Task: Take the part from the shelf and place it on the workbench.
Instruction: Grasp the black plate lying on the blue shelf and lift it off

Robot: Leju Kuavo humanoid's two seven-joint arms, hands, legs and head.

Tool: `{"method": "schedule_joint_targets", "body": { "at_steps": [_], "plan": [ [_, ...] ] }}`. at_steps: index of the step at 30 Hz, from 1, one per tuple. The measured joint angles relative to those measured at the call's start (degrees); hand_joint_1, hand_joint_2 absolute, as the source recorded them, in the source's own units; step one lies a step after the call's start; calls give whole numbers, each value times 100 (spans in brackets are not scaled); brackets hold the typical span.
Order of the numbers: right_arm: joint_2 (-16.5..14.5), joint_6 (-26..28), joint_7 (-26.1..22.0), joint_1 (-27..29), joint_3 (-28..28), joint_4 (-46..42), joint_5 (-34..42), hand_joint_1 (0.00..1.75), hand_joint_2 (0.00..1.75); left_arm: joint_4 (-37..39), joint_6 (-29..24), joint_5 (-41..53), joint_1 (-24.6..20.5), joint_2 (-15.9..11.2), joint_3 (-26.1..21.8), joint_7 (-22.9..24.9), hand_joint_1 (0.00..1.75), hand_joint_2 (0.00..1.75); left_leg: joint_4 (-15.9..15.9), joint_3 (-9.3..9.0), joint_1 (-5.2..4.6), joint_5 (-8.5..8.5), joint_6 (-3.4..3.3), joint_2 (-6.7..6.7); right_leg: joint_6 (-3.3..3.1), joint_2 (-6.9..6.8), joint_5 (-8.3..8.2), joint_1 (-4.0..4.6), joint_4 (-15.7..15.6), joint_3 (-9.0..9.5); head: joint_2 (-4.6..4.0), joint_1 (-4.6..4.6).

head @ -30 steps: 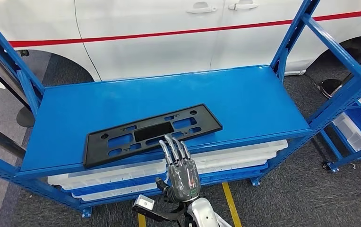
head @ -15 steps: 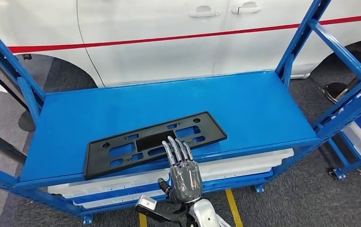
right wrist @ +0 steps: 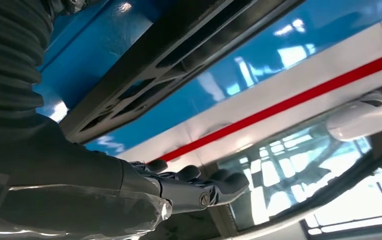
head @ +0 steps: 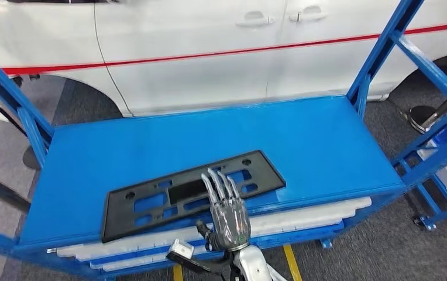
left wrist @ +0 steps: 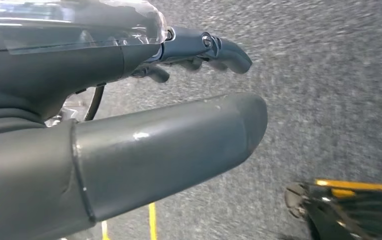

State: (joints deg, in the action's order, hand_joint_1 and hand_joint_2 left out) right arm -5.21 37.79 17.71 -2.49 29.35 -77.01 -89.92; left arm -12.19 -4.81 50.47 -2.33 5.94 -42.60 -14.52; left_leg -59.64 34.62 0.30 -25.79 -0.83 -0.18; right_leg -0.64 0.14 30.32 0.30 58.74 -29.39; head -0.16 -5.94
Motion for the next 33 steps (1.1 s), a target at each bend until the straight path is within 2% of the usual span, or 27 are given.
{"method": "schedule_joint_targets", "body": {
  "at_steps": [2,3,5,6,7,8,9,10,11,12,14,17,19,21,22,23,24,26,27,28,31,32,33],
  "plan": [
    [71,0,372,-119,67,66,-1,0,175,1,-20,81,2,0,1,-18,0,0,65,-39,32,19,-56,5,60,-3,102,0,106,-29,0,-3],
    [124,0,605,-210,146,124,-1,0,175,2,-27,121,-5,1,2,-25,0,0,95,-59,50,22,-84,9,92,-4,215,-6,310,-131,1,-3],
    [259,0,1080,-394,412,309,-2,0,175,2,-32,194,-24,-1,7,-30,0,0,106,-76,50,0,-126,11,142,-5,502,-41,1011,-526,1,-4],
    [324,0,1299,-466,571,422,-2,0,175,1,-32,227,-29,-3,9,-31,0,0,106,-84,49,-16,-138,9,161,-6,587,-59,1353,-744,0,-4],
    [382,0,1475,-523,720,526,-2,0,175,1,-29,255,-31,-6,10,-31,0,0,106,-103,48,-34,-143,6,174,-6,579,-76,1557,-902,0,-4],
    [429,0,1610,-581,857,616,-3,0,175,1,-23,276,-28,-8,11,-30,0,0,105,-135,48,-58,-140,2,182,-7,453,-89,1559,-964,0,-4],
    [461,0,1701,-643,969,694,-3,0,175,1,-16,291,-23,-10,11,-29,0,0,105,-179,48,-84,-131,-1,181,-8,227,-99,1339,-910,0,-4],
    [493,0,1765,-719,1078,772,-4,0,175,1,-9,304,-19,-10,11,-28,0,0,106,-223,49,-114,-115,-2,171,-9,-44,-105,969,-779,1,-5],
    [525,0,1817,-813,1195,861,-4,0,175,2,-3,318,-21,-10,11,-28,0,0,100,-261,40,-147,-89,-2,156,-8,-241,-97,597,-634,1,-5],
    [553,0,1861,-914,1314,956,-5,0,175,2,2,334,-31,-10,11,-28,0,0,96,-283,33,-171,-60,-2,135,-5,-351,-86,305,-514,1,-4],
    [599,0,1923,-1097,1544,1132,-6,0,175,2,9,368,-55,-14,11,-31,0,0,106,-305,24,-193,8,-4,94,5,-346,-51,79,-422,-1,-2],
    [617,0,1974,-1275,1787,1324,-7,0,175,2,14,395,-66,-23,11,-36,0,0,33,-307,40,-268,108,2,-6,1,-367,-77,-23,-346,-1,-1],
    [618,0,1994,-1346,1879,1407,-8,0,175,2,17,397,-65,-31,11,-36,0,0,-450,-96,49,-550,156,4,-67,-30,-387,-96,-81,-292,0,-1],
    [621,0,2000,-1389,1944,1471,-10,0,175,2,18,396,-53,-42,11,-36,0,0,-1185,267,51,-879,193,3,-91,-46,-383,-90,-87,-286,0,-1],
    [621,0,2001,-1403,1968,1493,-13,0,175,2,18,396,-41,-47,11,-36,0,0,-1416,386,55,-929,206,4,-95,-45,-381,-89,-86,-282,0,0],
    [621,0,2002,-1416,1988,1512,-15,0,175,2,18,396,-30,-50,11,-36,0,0,-1445,409,62,-865,214,4,-95,-41,-378,-90,-85,-276,0,-1],
    [621,0,2003,-1428,2002,1527,-18,0,175,2,18,397,-22,-54,11,-36,0,0,-1239,317,73,-698,218,5,-89,-33,-374,-92,-80,-267,0,0],
    [621,-6,2000,-1468,2020,1558,-14,84,175,2,19,407,-24,-66,11,-36,0,0,-449,-55,89,-319,208,10,-58,-14,-354,-87,-45,-260,0,-1],
    [624,-35,1953,-1515,2026,1579,16,127,175,2,25,423,-35,-71,11,-33,0,0,-130,-202,85,-211,183,8,-29,0,-339,-77,-21,-264,0,-2],
    [636,-77,1854,-1571,2019,1599,68,171,175,2,33,443,-50,-75,11,-28,0,0,54,-283,76,-173,149,6,6,10,-329,-69,-6,-270,-1,-3],
    [680,-96,1459,-1661,1886,1713,132,175,175,2,58,504,-77,-80,11,-26,0,0,128,-300,62,-150,14,-1,123,21,-327,-66,-13,-274,-2,-3],
    [684,-55,1363,-1652,1815,1779,87,175,175,2,60,522,-73,-80,11,-32,0,0,145,-303,72,-126,-30,2,155,17,-283,-70,37,-292,-1,-3],
    [688,-21,1270,-1639,1739,1849,41,175,175,2,61,544,-70,-80,11,-37,0,0,162,-302,85,-100,-70,6,184,14,-171,-77,187,-358,-1,-3]
  ]
}}
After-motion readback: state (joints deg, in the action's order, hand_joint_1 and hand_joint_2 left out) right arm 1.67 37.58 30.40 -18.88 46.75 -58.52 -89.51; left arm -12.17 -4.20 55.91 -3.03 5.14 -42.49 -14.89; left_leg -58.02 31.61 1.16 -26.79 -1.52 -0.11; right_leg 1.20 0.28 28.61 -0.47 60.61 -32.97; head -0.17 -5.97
